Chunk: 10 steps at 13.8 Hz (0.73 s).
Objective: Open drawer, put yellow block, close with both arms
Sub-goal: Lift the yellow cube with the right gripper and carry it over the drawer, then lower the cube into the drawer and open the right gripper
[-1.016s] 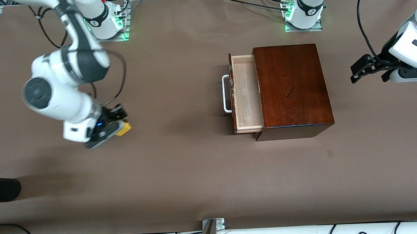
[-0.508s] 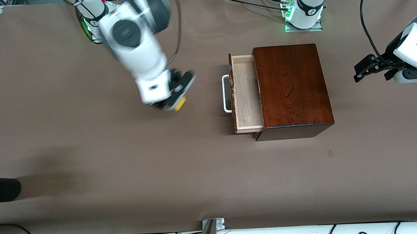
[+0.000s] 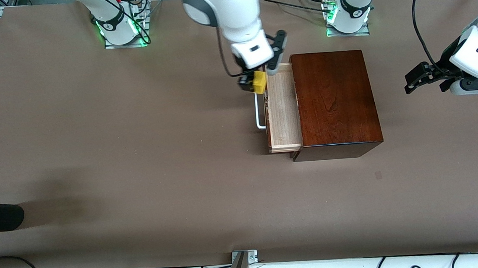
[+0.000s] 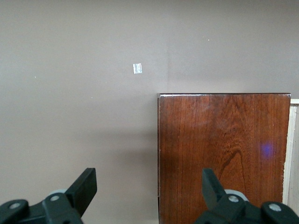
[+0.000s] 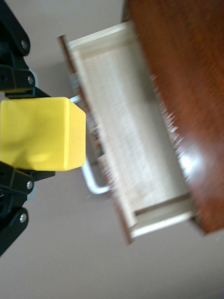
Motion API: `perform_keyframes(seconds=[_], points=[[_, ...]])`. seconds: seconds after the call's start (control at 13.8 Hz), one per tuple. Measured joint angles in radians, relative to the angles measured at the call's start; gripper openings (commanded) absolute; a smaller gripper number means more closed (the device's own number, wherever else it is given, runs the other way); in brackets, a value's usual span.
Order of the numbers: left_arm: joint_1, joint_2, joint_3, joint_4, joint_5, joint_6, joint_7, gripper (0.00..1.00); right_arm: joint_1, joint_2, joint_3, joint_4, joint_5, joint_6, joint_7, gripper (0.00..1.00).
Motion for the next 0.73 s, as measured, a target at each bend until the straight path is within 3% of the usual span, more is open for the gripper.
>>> perform_keyframes(seconds=[0.29,0.73], points=[[-0.006,0.000,-0.003,0.002,0.000,0.000,0.000,1.00,0.061,0.161,-0.006,0.150,-0.030,0.042,0.000,0.00],[-0.009,0.000,-0.003,0.004,0.000,-0.001,0.000,1.00,0.093,0.226,-0.008,0.170,-0.103,0.049,-0.024,0.00]])
